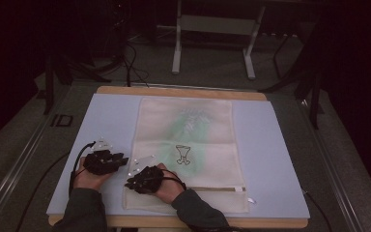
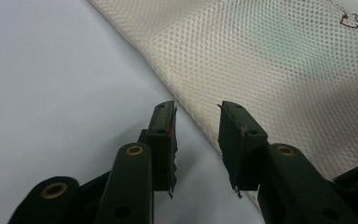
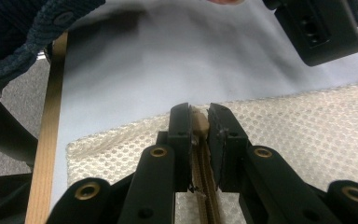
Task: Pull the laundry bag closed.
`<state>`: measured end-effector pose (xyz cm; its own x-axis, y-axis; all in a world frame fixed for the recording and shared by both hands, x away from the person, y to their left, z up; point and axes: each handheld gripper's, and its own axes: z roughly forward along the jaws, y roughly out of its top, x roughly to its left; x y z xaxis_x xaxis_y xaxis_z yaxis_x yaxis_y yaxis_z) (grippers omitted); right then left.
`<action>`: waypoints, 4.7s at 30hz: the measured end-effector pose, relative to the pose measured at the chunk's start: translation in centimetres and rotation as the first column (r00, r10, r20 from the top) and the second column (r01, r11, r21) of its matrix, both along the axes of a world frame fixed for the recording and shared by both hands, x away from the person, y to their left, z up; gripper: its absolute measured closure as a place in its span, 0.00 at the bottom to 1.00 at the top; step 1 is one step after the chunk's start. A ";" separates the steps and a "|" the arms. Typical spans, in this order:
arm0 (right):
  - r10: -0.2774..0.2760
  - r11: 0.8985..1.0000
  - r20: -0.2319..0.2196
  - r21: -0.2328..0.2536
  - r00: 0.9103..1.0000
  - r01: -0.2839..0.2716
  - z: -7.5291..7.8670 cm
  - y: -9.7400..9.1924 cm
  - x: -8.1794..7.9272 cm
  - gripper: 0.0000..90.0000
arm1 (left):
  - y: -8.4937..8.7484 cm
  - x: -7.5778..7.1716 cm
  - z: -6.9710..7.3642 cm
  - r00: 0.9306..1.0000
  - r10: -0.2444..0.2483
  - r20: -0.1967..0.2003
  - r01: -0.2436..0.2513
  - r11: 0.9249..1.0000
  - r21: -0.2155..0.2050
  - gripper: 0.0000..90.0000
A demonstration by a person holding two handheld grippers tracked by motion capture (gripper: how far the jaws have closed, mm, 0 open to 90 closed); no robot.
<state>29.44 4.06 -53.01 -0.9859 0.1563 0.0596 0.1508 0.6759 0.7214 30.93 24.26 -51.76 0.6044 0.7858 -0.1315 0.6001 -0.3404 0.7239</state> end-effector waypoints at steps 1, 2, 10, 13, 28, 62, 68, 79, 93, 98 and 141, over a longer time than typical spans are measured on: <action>0.001 1.000 -0.001 -0.003 1.000 -0.001 0.0 0.1 0.0 0.89 | 0.0 0.0 0.0 1.000 -0.001 0.000 0.001 1.000 -0.001 0.74; 0.002 1.000 -0.004 -0.006 1.000 -0.002 -0.1 0.2 0.0 0.89 | 0.0 0.0 0.0 1.000 -0.001 0.001 0.001 1.000 -0.001 0.74; 0.014 0.999 0.018 -0.030 1.000 -0.013 -0.2 0.3 -0.3 0.90 | -0.1 -0.1 0.0 1.000 -0.018 -0.003 0.018 1.000 -0.007 0.78; 0.006 1.000 0.014 -0.024 1.000 -0.005 -0.4 0.1 -0.4 0.90 | -0.5 -0.7 -0.1 0.998 -0.061 -0.023 0.061 0.998 -0.012 0.83; 0.000 1.000 0.020 -0.017 1.000 0.001 -0.5 0.0 -0.4 0.90 | -1.1 -1.4 -0.7 0.983 -0.150 -0.108 0.151 0.988 0.008 0.99; -0.009 1.000 0.033 -0.023 0.999 0.010 -0.5 -0.3 -0.7 0.91 | -2.1 -2.2 -0.8 0.966 -0.133 -0.223 0.141 0.990 0.021 1.00; -0.011 0.999 0.022 -0.033 1.000 0.012 -0.4 -0.6 -0.6 0.91 | -2.2 -2.2 -0.7 0.966 -0.137 -0.220 0.148 0.988 0.035 1.00; -0.007 0.998 0.053 -0.064 0.999 0.010 -0.1 -0.8 -1.0 0.92 | -2.1 -2.1 -0.8 0.964 -0.143 -0.224 0.152 0.988 0.025 1.00; 0.004 0.997 0.076 -0.084 0.997 0.003 0.1 -1.4 -1.2 0.91 | -2.0 -2.1 -0.8 0.964 -0.149 -0.221 0.158 0.987 0.019 1.00; 0.002 0.996 0.082 -0.093 0.997 0.005 0.2 -1.6 -1.3 0.91 | -2.1 -2.1 -0.8 0.965 -0.155 -0.213 0.164 0.986 0.025 1.00; 0.002 0.990 0.105 -0.139 0.995 0.013 0.8 -4.1 -2.0 0.91 | -1.9 -2.0 -0.8 0.963 -0.160 -0.217 0.167 0.986 0.013 1.00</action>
